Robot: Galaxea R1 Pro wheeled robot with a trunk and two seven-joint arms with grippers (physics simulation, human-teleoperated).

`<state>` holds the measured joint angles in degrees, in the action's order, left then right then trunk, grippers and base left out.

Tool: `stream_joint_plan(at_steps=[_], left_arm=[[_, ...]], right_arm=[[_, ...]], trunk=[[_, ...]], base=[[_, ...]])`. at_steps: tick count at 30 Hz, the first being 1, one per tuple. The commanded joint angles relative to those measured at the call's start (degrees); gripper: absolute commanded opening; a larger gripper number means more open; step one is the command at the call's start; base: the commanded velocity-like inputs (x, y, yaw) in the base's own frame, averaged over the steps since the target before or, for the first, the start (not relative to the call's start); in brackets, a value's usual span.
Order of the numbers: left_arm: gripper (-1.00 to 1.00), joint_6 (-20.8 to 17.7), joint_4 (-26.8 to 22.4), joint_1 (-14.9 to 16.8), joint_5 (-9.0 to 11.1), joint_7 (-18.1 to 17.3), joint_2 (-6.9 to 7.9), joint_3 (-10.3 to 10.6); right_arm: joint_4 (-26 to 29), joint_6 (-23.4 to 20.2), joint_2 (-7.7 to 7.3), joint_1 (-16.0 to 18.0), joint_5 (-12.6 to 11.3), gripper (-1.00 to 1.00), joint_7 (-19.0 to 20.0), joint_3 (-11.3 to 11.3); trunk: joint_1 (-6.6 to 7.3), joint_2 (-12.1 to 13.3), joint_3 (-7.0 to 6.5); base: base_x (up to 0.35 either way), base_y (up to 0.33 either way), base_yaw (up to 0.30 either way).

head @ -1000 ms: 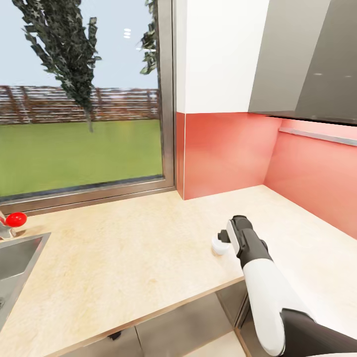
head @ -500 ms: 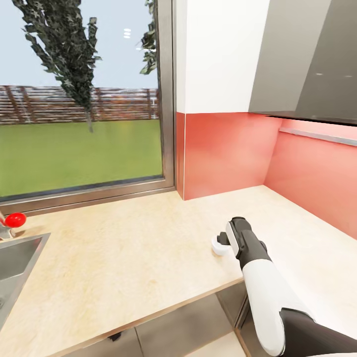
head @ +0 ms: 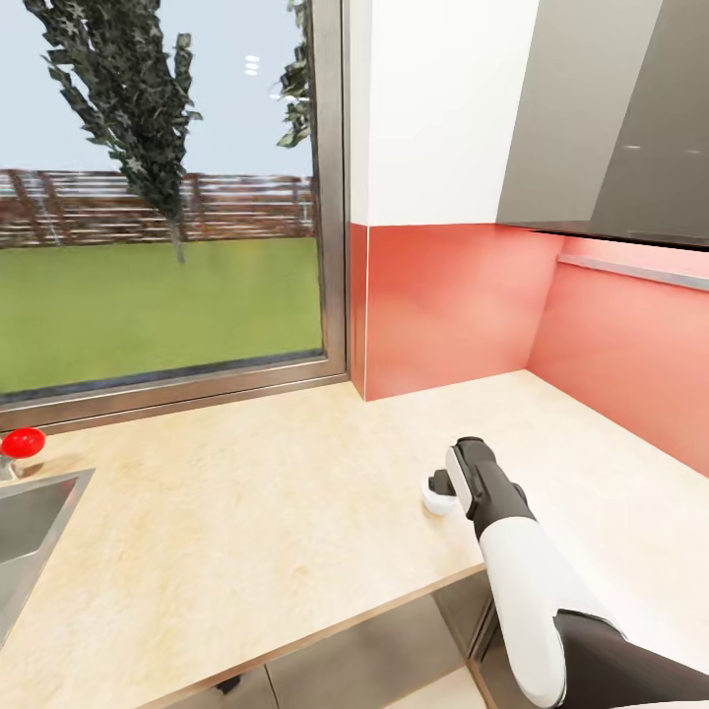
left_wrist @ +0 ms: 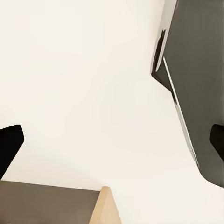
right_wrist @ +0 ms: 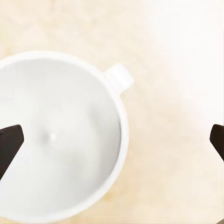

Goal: Set up a coffee station on the kitchen countertop: keep the coffee maker on the countertop, move the bottle of coffee from the kitchen shelf to the counter next to the coffee maker, place a paper coffee filter on top of the coffee maker, put the saucer next to the coffee maker with the coffee cup on the saucer, and place the electric kettle next to the coffee maker.

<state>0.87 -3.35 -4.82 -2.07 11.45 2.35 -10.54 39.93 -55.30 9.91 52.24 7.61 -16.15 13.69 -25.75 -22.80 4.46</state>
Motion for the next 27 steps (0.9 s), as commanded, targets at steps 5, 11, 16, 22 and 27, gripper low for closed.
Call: stream_joint_plan(at_steps=[5,11,16,22,27], left_arm=[[1.0,0.1,-0.1,0.0,-0.2,0.1,-0.02,-0.4],[1.0,0.1,-0.1,0.0,-0.2,0.1,0.02,-0.4],[1.0,0.1,-0.1,0.0,-0.2,0.1,-0.03,-0.4],[1.0,0.1,-0.1,0.0,-0.2,0.1,-0.06,-0.4],[1.0,0.1,-0.1,0.0,-0.2,0.1,-0.06,-0.4]], right_arm=[[-0.1,-0.2,0.08,0.1,0.6,1.0,0.2,0.3],[-0.1,-0.2,0.08,0.1,0.6,1.0,0.2,0.3],[-1.0,-0.2,0.08,0.1,0.6,1.0,0.3,0.3],[-1.5,-0.2,0.08,0.1,0.6,1.0,0.3,0.3],[-1.5,-0.2,0.08,0.1,0.6,1.0,0.3,0.3]], trunk=[[-0.04,-0.1,0.11],[-0.04,-0.1,0.11],[-0.04,-0.1,0.11],[-0.04,-0.1,0.11],[-0.04,-0.1,0.11]], base=[[0.0,0.0,0.0],[0.0,0.0,0.0],[0.0,0.0,0.0],[0.0,0.0,0.0],[0.0,0.0,0.0]])
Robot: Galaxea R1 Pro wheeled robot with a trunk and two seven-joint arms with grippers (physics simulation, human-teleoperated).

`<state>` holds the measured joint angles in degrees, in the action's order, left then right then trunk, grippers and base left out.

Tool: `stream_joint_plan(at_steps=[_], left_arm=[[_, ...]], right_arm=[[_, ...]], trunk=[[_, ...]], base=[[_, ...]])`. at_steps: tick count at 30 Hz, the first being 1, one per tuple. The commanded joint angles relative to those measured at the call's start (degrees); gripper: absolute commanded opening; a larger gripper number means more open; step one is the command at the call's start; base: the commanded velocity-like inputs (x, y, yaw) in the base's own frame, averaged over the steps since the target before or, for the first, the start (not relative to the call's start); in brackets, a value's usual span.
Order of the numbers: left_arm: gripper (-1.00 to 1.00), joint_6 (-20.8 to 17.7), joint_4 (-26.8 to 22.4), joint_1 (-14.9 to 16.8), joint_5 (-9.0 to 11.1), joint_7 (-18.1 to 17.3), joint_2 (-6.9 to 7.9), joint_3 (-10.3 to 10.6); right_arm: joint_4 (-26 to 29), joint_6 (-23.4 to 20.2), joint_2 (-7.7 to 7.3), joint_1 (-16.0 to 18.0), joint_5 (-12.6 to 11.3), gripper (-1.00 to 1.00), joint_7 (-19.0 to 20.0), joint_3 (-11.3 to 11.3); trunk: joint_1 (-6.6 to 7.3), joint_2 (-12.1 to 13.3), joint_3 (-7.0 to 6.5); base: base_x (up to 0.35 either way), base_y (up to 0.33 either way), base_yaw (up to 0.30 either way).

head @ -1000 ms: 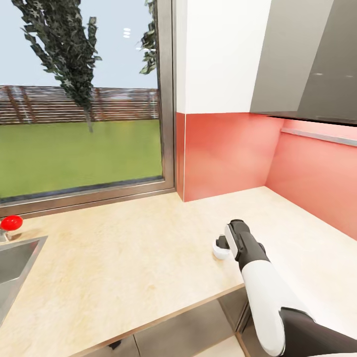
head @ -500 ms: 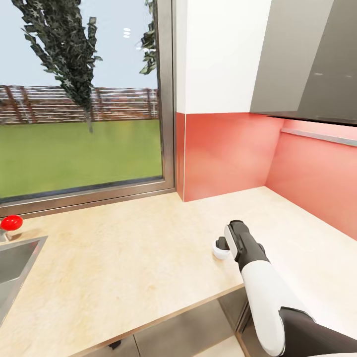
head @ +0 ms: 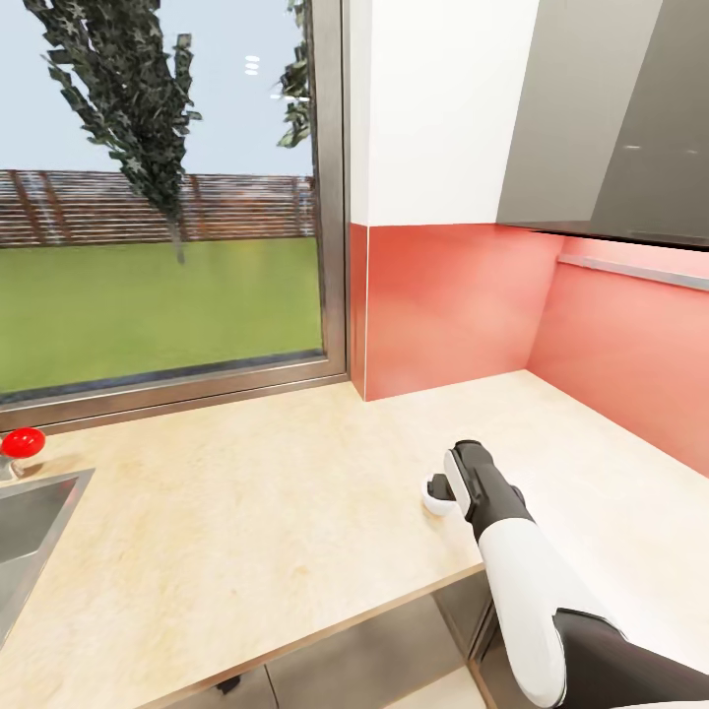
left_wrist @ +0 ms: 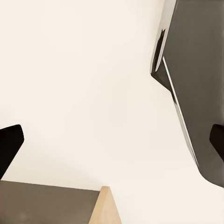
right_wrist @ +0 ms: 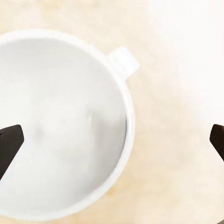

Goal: Set up a coffee station on the kitchen countertop: keep the coffee maker on the countertop, move the bottle of coffee from the kitchen shelf to the counter next to the coffee maker, place a paper coffee filter on top of the coffee maker, put the saucer next to the coffee maker with the coffee cup on the saucer, and place the electric kettle next to the coffee maker.

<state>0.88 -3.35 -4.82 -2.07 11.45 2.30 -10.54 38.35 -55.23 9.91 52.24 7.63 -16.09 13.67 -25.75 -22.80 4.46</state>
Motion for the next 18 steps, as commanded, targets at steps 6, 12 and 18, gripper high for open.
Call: stream_joint_plan(at_steps=[6,12,18], left_arm=[[1.0,0.1,-0.1,0.0,-0.2,0.1,-0.01,-0.4],[1.0,0.1,-0.1,0.0,-0.2,0.1,-0.01,-0.4],[1.0,0.1,-0.1,0.0,-0.2,0.1,-0.08,-0.4]], right_arm=[[0.0,-0.2,0.09,0.1,0.5,1.0,0.3,0.3],[0.0,-0.2,0.09,0.1,0.5,-1.0,0.2,0.3],[0.0,-0.2,0.09,0.1,0.5,-1.0,0.3,0.3]], trunk=[[-0.04,-0.1,0.11],[-0.04,-0.1,0.11],[-0.04,-0.1,0.11]], base=[[0.0,0.0,0.0],[0.0,0.0,0.0],[0.0,0.0,0.0]])
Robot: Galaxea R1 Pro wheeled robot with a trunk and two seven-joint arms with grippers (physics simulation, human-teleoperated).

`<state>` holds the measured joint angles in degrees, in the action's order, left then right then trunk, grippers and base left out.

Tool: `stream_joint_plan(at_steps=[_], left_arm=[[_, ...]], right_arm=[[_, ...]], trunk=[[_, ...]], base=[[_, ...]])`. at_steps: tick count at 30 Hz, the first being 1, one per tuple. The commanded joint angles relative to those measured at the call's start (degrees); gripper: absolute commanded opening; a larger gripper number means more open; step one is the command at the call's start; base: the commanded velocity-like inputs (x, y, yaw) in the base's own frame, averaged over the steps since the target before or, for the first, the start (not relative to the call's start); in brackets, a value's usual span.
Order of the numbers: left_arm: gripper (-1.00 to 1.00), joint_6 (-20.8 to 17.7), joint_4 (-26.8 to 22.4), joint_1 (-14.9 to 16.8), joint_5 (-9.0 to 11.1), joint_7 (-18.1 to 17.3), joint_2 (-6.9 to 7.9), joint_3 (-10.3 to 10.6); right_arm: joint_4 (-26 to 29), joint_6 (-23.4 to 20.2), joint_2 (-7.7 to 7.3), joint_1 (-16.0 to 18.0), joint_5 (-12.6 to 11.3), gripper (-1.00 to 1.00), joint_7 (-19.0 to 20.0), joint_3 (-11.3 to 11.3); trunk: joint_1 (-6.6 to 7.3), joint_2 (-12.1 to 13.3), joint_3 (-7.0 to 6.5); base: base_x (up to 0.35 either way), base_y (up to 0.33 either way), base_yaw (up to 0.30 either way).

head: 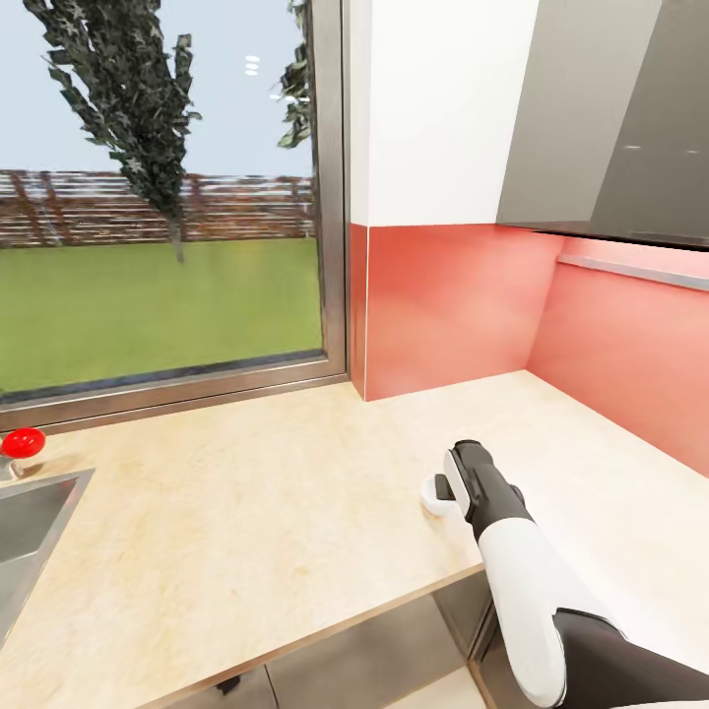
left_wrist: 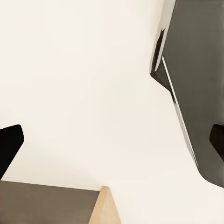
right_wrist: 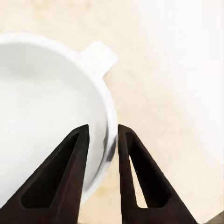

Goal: Set up a coffee station on the kitchen countertop: keep the coffee maker on the countertop, move the bottle of coffee from the kitchen shelf to the counter next to the coffee maker, place a paper coffee filter on top of the coffee maker, put the saucer next to the coffee maker with the coffee cup on the saucer, and place the electric kettle next to the coffee maker.

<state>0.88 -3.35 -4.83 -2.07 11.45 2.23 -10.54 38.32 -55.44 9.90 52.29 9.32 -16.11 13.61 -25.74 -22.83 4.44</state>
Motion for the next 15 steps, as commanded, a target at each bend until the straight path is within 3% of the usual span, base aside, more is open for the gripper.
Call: stream_joint_plan(at_steps=[1,15], left_arm=[[1.0,0.1,-0.1,0.0,-0.2,0.1,-0.01,-0.4],[1.0,0.1,-0.1,0.0,-0.2,0.1,0.04,-0.4]], right_arm=[[0.0,0.0,0.1,0.0,-1.1,-1.0,0.3,0.4],[0.0,0.0,0.1,0.0,-1.2,-1.0,0.3,0.4]], trunk=[[-0.04,-0.1,0.13],[-0.04,-0.1,0.13]], base=[[0.0,0.0,0.0],[0.0,0.0,0.0]])
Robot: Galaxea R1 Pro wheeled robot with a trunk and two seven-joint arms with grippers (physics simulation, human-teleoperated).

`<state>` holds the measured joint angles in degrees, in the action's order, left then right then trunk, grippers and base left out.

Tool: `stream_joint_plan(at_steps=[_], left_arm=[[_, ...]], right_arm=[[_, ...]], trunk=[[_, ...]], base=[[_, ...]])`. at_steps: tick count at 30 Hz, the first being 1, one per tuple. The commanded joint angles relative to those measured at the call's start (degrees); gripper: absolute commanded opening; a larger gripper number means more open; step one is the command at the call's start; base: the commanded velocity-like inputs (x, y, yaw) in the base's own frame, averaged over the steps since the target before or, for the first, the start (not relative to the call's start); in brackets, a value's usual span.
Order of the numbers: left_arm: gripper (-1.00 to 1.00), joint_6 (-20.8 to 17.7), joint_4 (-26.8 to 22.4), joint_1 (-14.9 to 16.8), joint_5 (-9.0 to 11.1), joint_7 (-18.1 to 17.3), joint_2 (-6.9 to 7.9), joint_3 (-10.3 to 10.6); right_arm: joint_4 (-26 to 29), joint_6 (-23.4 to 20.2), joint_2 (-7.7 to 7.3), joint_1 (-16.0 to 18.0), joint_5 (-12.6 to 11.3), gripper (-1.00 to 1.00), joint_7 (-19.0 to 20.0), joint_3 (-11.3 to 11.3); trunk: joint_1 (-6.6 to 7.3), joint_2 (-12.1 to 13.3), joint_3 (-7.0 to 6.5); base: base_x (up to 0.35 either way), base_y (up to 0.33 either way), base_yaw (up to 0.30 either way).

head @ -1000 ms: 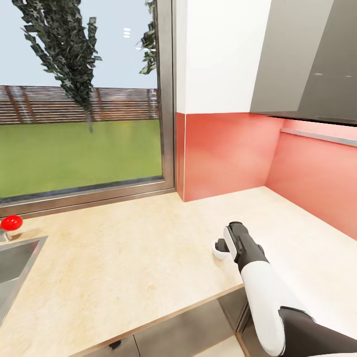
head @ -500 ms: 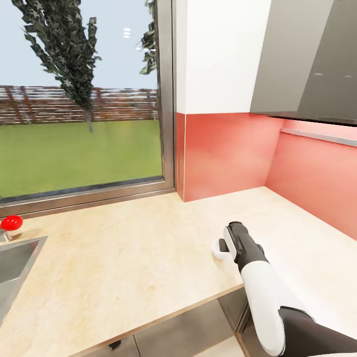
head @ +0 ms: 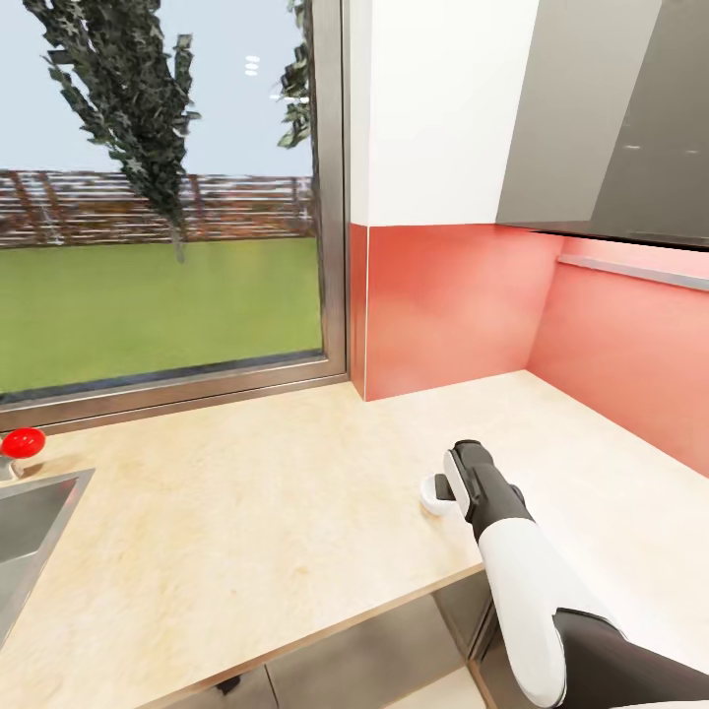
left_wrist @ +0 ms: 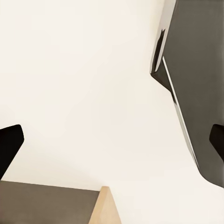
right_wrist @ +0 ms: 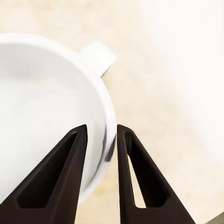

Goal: Set up a coffee station on the kitchen countertop: keep the coffee maker on the countertop, move the bottle of coffee from the kitchen shelf to the counter next to the coffee maker, place a paper coffee filter on top of the coffee maker, put the saucer next to the coffee maker with the coffee cup on the saucer, and place the electric kettle next to the coffee maker.

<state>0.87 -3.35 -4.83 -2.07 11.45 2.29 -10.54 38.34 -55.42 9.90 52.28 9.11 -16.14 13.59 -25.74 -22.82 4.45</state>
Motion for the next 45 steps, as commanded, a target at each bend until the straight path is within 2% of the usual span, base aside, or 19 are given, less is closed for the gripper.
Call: stream_joint_plan(at_steps=[1,9,11,13,16,19,20,23,32,36,38,45], left_arm=[[1.0,0.1,-0.1,0.0,-0.2,0.1,-0.01,-0.4],[1.0,0.1,-0.2,0.0,-0.2,0.1,-0.04,-0.4],[1.0,0.1,-0.2,0.0,-0.2,0.1,-0.08,-0.4],[1.0,0.0,-0.3,0.0,-0.2,0.1,-0.03,-0.7],[1.0,0.0,-0.3,0.0,-0.2,0.1,-0.02,-0.8],[1.0,0.0,-0.3,0.0,-0.1,0.1,0.04,-0.8],[1.0,0.0,-0.4,0.1,-0.1,0.1,0.07,-0.6],[1.0,0.0,-0.6,0.1,-0.2,0.1,0.03,-0.6],[1.0,-0.4,-1.0,0.3,-0.1,0.2,-0.06,-0.6],[1.0,-0.3,-1.0,0.3,0.0,0.2,-0.12,-0.7],[1.0,-0.3,-1.0,0.3,0.0,0.2,-0.1,-0.7],[1.0,-0.3,-1.0,0.3,0.0,0.2,-0.18,-0.7]], right_arm=[[0.0,0.0,0.1,0.0,-1.0,-1.0,0.3,0.4],[0.4,0.1,0.1,0.0,-1.3,-1.0,0.6,-0.2],[0.6,0.1,0.1,0.0,-1.4,-1.0,0.9,-2.6],[2.7,0.1,0.1,0.0,-1.4,-1.0,1.0,-7.4],[6.9,0.1,0.1,0.0,-1.4,-1.0,1.0,-10.8],[11.2,0.0,0.1,0.0,-1.4,-1.0,1.0,-13.2],[12.3,0.0,0.1,0.0,-1.4,-1.0,1.0,-15.3],[12.8,0.0,0.1,0.0,-1.4,-1.0,1.0,-16.6],[12.6,0.1,0.1,0.0,-1.7,-1.0,1.9,-17.6],[12.4,0.0,0.1,0.0,-1.6,-1.0,7.9,-17.6],[12.4,0.0,0.1,0.0,-1.6,-1.0,9.7,-17.6],[12.5,0.0,0.1,0.0,-1.6,-1.0,10.5,-17.6]], trunk=[[-0.04,-0.1,0.13],[-0.04,-0.1,0.13],[-0.04,-0.1,0.13],[-0.04,-0.1,0.13],[-0.04,-0.1,0.13],[-0.04,-0.1,0.13],[-0.04,-0.1,0.13],[-0.04,-0.1,0.13],[-0.04,-0.1,0.19],[-0.04,-0.1,0.3],[-0.04,-0.1,0.37],[-0.04,-0.1,0.61]], base=[[0.0,0.0,0.0],[0.0,0.0,0.0],[0.0,0.0,0.0],[0.0,0.0,0.0],[0.0,0.0,0.0],[0.0,0.0,0.0],[0.0,0.0,0.0],[0.0,0.0,0.0],[-0.254,0.0,0.056],[-0.335,0.07,0.243],[-0.311,0.158,0.255],[-0.277,0.216,0.257]])
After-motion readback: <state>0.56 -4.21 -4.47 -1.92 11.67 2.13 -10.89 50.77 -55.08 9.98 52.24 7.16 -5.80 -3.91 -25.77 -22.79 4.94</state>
